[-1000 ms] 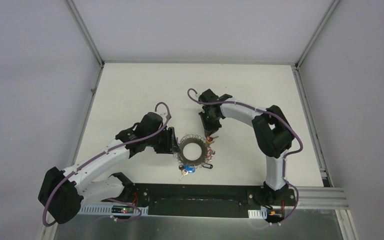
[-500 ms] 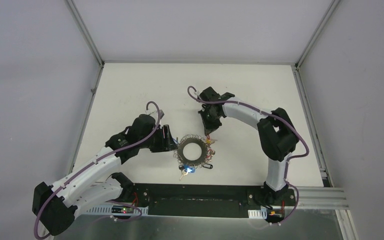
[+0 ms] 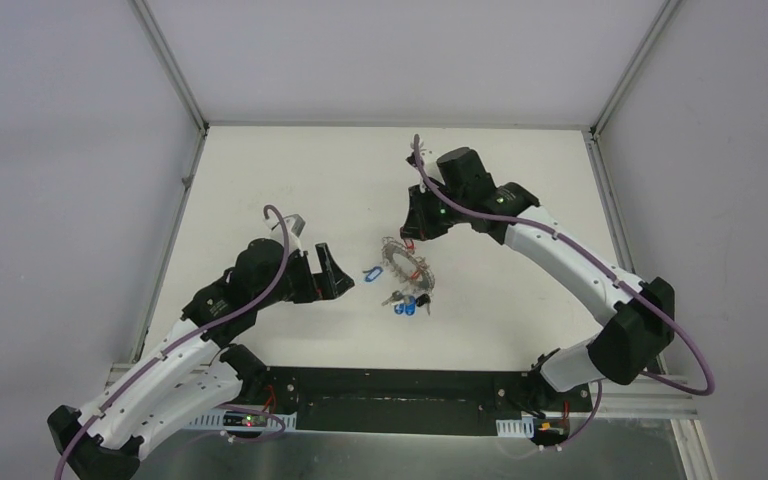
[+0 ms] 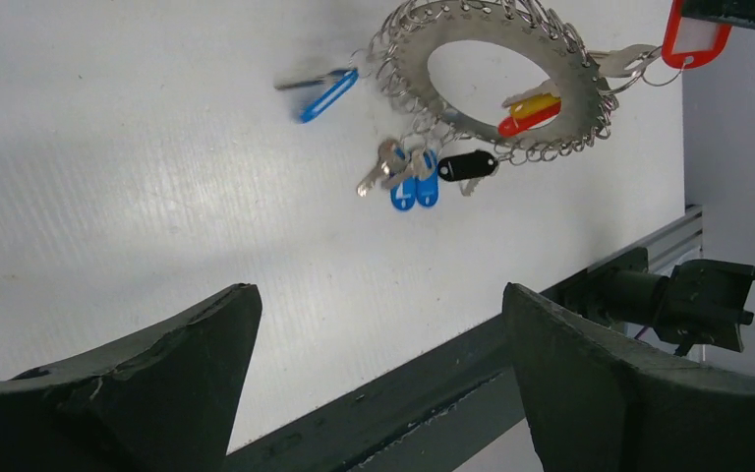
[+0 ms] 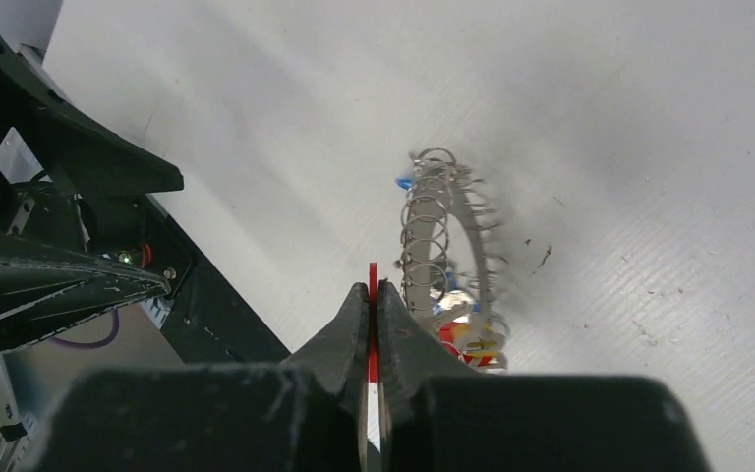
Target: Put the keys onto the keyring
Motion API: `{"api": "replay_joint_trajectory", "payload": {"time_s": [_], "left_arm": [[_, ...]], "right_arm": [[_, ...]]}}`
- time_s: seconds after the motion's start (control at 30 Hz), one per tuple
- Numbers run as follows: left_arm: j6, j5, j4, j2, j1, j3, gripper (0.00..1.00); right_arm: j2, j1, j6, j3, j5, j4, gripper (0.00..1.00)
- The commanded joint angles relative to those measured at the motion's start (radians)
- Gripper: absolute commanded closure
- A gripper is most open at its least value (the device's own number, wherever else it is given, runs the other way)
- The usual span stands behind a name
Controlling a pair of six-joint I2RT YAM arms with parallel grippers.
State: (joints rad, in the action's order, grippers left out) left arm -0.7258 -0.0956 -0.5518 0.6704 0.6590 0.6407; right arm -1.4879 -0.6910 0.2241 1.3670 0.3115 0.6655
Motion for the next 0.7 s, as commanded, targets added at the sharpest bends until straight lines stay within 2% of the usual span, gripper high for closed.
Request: {"api": "replay_joint_trajectory", "payload": {"time_s": [0.0, 0.3, 0.47, 0.53, 0.67], "left_arm": [[0.026, 0.021, 0.085, -0.044, -0.009, 0.001, 0.04], [0.067, -0.037, 0.184, -0.046, -0.009, -0.018, 0.07], [0.059, -0.051, 0.195, -0.002, -0.009, -0.008, 0.08], [0.057, -0.05, 0.194, 0.009, -0.009, -0.005, 0.08], [0.056, -0.036, 0.194, 0.01, -0.009, -0.006, 0.08]], "right_arm": [[0.081, 0.0, 0.008, -0.018, 0.057, -0.103, 1.0], [0.108, -0.001, 0.015, -0.017, 0.054, -0.118, 1.0], [0.031, -0.001, 0.045, -0.023, 0.113, -0.095, 0.99], [-0.016, -0.003, 0.071, -0.014, 0.198, -0.084, 0.94], [-0.072, -0.015, 0.139, -0.029, 0.346, -0.137, 0.77]]}}
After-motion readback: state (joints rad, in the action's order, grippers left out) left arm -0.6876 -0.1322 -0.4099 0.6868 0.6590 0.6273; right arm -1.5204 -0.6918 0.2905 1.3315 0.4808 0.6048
